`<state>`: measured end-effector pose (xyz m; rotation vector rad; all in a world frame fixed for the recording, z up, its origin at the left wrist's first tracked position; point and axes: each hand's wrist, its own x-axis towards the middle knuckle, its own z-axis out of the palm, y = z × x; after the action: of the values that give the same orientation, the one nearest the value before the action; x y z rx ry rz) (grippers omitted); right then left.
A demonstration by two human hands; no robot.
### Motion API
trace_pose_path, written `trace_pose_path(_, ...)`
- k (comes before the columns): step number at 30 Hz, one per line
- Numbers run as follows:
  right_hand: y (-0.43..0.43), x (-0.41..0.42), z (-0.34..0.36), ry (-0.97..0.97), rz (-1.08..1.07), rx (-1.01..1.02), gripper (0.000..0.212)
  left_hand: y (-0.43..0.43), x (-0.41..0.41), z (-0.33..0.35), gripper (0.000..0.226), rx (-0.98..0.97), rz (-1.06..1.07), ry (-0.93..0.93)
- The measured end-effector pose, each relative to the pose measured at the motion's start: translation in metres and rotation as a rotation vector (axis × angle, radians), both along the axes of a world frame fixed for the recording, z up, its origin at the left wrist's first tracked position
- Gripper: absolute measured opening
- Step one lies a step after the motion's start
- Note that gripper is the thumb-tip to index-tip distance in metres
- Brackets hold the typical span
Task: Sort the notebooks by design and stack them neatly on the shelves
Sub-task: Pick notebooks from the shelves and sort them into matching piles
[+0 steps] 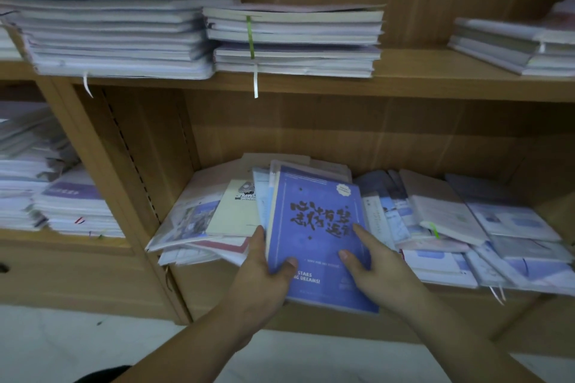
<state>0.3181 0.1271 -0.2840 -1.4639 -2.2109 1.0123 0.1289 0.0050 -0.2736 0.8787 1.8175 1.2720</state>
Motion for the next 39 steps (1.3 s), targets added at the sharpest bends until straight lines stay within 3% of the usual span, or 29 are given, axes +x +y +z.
trace_pose_path(4,0.008,-0.001,-0.003,0.174,-0.122,-0.057,0.074,-0.001,0.002,0.003,0.089,-0.008,-0.057,-0.028)
trace_pose_path(10,0.004,0.0,0.007,-0.016,0.01,0.154,0.063,-0.01,0.007,-0.014,0.113,-0.046,-0.135,0.257)
trace_pose_path(15,0.011,0.003,0.008,-0.007,0.062,0.158,0.062,-0.009,0.001,-0.011,0.078,-0.037,-0.1,0.116)
trace_pose_path(21,0.007,0.002,0.028,0.165,0.004,-0.034,0.064,-0.003,-0.014,-0.011,0.096,-0.044,-0.079,-0.025)
trace_pose_path(26,-0.001,0.006,0.042,0.212,-0.071,-0.102,0.036,-0.013,-0.02,0.001,0.076,0.061,-0.1,-0.121)
trace_pose_path(30,-0.021,0.018,0.06,0.345,-0.109,-0.188,0.038,-0.037,-0.016,0.019,0.055,0.145,-0.186,-0.047)
trace_pose_path(36,-0.075,0.047,0.092,0.216,-0.013,0.1,0.048,-0.092,0.002,0.037,0.07,0.256,-0.294,0.279)
trace_pose_path(39,-0.111,0.058,0.109,0.194,0.034,0.199,0.07,-0.117,0.007,0.055,0.078,0.282,-0.287,0.454)
